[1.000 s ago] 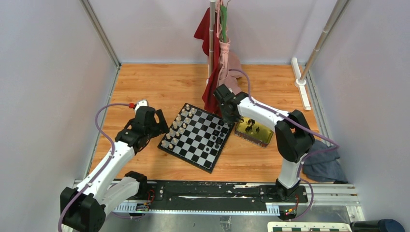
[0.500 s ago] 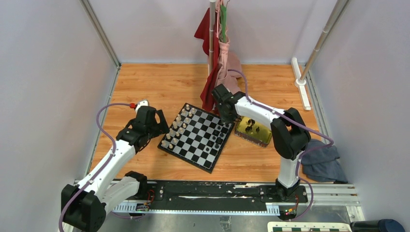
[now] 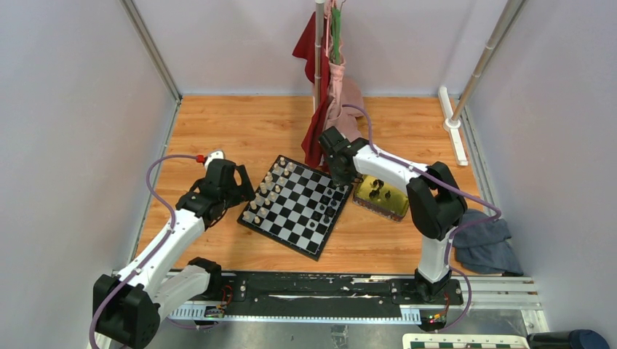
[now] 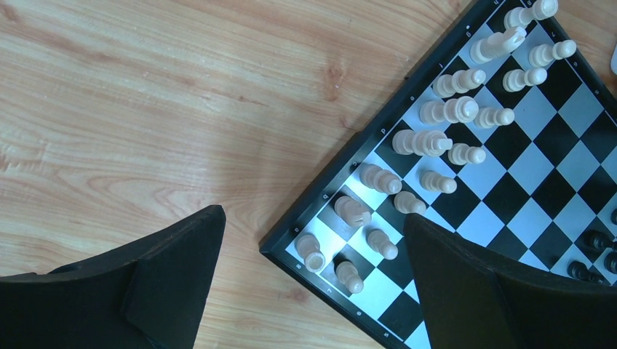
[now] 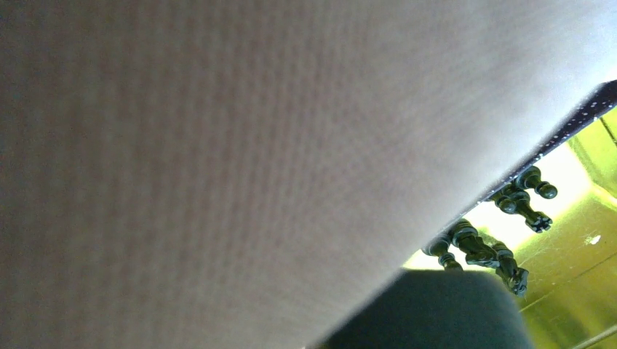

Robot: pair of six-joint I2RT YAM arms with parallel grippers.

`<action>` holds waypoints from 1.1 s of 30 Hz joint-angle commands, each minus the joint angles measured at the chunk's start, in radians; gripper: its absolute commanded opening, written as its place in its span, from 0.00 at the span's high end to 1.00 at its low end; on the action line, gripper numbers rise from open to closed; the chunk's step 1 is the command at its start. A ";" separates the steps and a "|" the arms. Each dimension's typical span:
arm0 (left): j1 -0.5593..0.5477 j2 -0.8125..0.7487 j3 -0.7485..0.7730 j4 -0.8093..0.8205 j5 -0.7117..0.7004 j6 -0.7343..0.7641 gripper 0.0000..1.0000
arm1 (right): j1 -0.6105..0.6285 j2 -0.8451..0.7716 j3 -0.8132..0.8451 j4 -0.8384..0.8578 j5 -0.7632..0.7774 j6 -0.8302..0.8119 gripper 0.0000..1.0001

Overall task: Set up the chess pieces on the board
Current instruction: Place the chess piece on the chessboard.

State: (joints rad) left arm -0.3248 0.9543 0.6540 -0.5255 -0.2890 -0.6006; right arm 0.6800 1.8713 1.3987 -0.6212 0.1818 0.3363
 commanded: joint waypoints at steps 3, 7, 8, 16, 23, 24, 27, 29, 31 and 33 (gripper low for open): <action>-0.003 0.005 -0.004 0.018 -0.006 0.014 0.00 | -0.002 0.023 0.006 -0.020 -0.011 -0.019 0.78; -0.003 0.004 -0.004 0.020 -0.006 0.016 0.00 | -0.002 0.020 0.011 -0.020 -0.010 -0.020 0.74; -0.003 0.004 -0.003 0.019 -0.005 0.017 0.00 | -0.001 0.019 0.012 -0.019 -0.010 -0.018 0.73; -0.003 0.004 0.001 0.019 -0.007 0.023 0.00 | -0.001 -0.004 0.010 -0.024 -0.010 -0.013 0.72; -0.003 0.004 0.002 0.023 -0.002 0.019 0.00 | -0.001 -0.040 0.010 -0.037 -0.001 -0.012 0.72; -0.003 0.004 0.002 0.024 -0.002 0.019 0.00 | -0.002 -0.045 0.010 -0.039 0.000 -0.013 0.72; -0.003 0.002 0.002 0.022 0.000 0.017 0.00 | -0.002 -0.059 0.008 -0.046 0.002 -0.013 0.72; -0.003 -0.002 0.003 0.021 0.001 0.016 0.00 | -0.002 -0.066 0.005 -0.047 0.004 -0.013 0.72; -0.003 -0.005 0.004 0.020 0.001 0.015 0.00 | -0.001 -0.073 0.003 -0.050 0.005 -0.011 0.72; -0.003 -0.008 0.005 0.017 0.001 0.013 0.00 | -0.002 -0.082 0.001 -0.051 0.005 -0.011 0.72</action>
State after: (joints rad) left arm -0.3248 0.9558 0.6540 -0.5236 -0.2882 -0.5903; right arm 0.6796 1.8359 1.3987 -0.6426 0.1825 0.3351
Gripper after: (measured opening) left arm 0.997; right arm 0.280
